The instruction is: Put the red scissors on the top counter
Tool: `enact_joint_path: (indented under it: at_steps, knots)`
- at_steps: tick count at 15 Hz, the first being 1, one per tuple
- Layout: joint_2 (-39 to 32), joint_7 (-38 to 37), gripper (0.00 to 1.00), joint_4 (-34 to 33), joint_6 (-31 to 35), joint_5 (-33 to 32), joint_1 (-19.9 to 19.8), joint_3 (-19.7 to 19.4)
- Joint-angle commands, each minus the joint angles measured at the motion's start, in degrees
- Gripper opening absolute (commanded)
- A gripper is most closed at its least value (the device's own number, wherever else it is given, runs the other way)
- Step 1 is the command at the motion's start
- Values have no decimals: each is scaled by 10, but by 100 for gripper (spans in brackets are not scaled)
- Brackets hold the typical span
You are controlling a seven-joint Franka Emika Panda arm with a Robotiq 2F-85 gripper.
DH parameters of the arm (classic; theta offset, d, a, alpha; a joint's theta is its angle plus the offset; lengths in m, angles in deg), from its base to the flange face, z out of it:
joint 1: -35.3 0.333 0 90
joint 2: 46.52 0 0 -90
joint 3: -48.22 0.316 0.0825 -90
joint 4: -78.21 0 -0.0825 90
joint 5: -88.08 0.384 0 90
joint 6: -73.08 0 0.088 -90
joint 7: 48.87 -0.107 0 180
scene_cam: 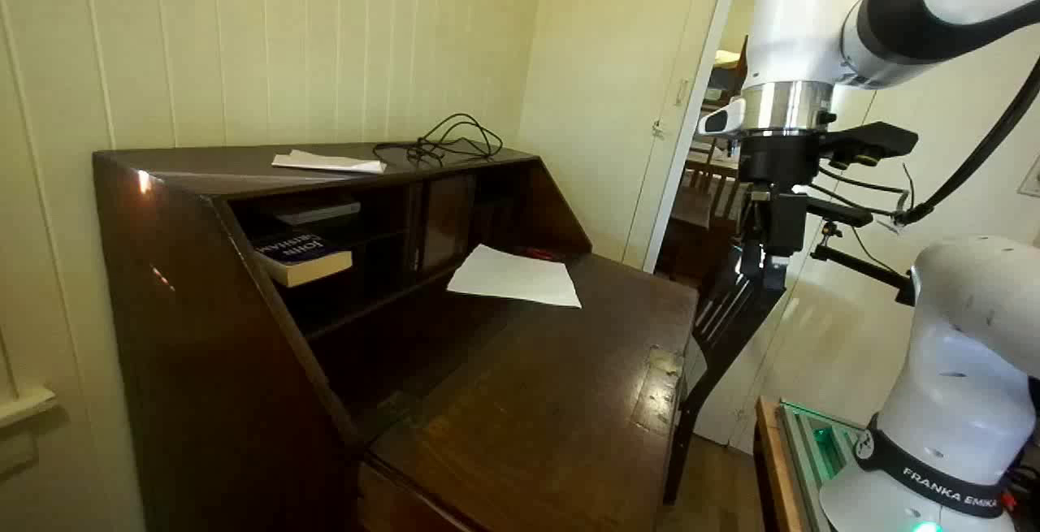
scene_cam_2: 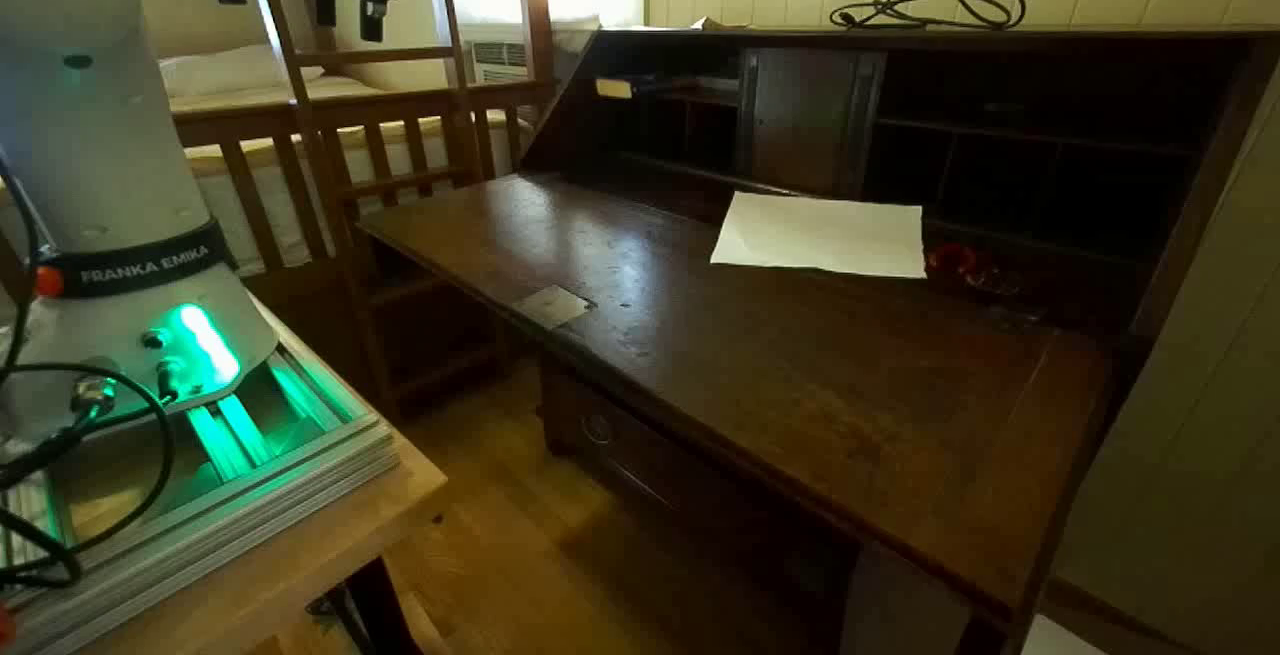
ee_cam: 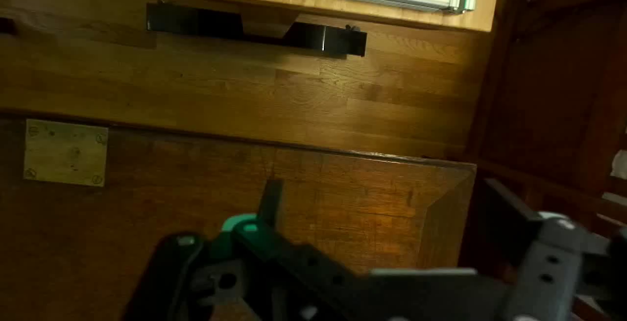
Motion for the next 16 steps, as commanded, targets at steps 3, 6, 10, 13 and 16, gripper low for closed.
enact_joint_path:
  at_steps: [3,6,10,13,16]
  knots:
    - [-1,4,100,-1,-1,3,-6,5]
    - [-1,4,100,-1,-1,3,-6,5]
    - [-1,4,100,-1,-1,3,-6,5]
    - [-12,10,100,-5,34,-17,-31,-11]
    - [-49,22,100,-21,87,-50,-65,-38]
